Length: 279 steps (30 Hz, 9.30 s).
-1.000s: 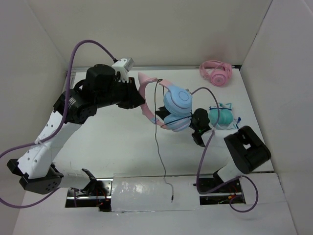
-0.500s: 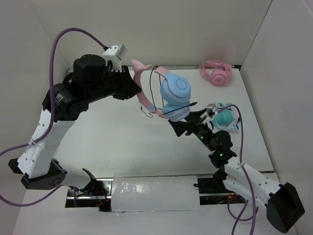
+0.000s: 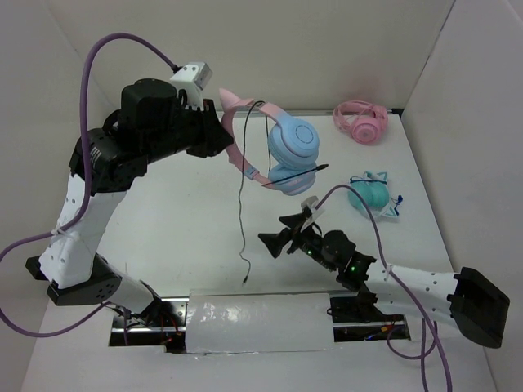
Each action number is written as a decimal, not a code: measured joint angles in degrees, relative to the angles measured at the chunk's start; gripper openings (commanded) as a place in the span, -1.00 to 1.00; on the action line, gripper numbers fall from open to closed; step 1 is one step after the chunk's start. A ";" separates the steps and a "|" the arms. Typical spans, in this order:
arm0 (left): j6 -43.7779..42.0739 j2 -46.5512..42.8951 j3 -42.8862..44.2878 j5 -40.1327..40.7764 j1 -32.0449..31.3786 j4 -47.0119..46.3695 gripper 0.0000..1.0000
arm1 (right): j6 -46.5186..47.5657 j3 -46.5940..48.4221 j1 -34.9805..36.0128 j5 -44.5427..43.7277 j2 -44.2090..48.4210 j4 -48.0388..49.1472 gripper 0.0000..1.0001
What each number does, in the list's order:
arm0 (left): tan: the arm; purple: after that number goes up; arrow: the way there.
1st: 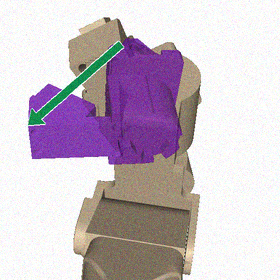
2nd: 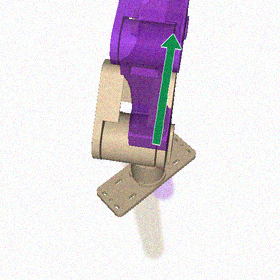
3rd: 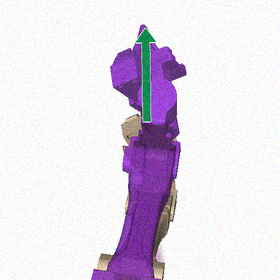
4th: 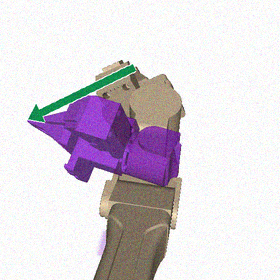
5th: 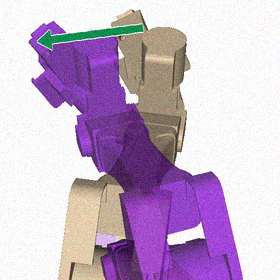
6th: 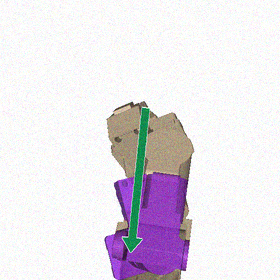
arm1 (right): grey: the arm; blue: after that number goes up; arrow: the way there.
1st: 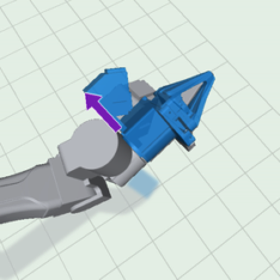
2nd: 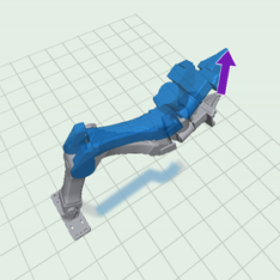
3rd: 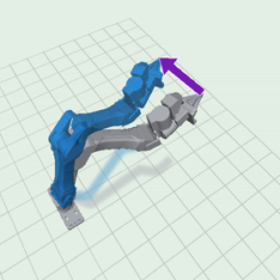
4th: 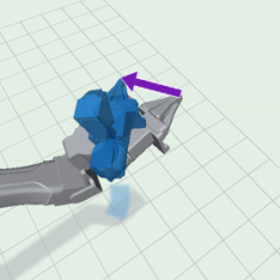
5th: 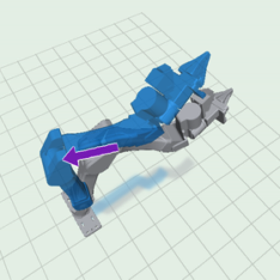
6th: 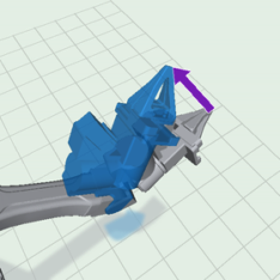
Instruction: Wrap the headphones
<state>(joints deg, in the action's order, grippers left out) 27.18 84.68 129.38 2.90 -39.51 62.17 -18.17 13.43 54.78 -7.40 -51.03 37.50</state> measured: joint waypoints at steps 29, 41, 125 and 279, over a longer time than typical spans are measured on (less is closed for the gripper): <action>-1.60 -0.28 -2.82 -1.66 0.00 -1.92 -1.00 | 5.60 7.87 11.37 -18.80 -28.22 9.49 0.99; -1.75 -0.42 -0.63 -2.58 -0.02 -2.71 -1.00 | -2.86 12.66 2.27 -8.79 -40.81 15.69 -0.72; 6.67 12.87 -39.54 15.30 -2.21 -7.02 -1.00 | 10.86 69.29 -21.81 9.55 -31.17 -71.17 -1.00; 30.49 -43.87 -63.87 0.92 17.18 -6.10 0.99 | -31.06 36.87 -14.34 -40.22 20.06 -77.37 0.99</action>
<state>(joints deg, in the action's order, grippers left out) 57.67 40.82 65.52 3.81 -22.33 56.07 -49.23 50.30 40.45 -47.62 -30.96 -39.88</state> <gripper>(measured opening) 0.993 0.994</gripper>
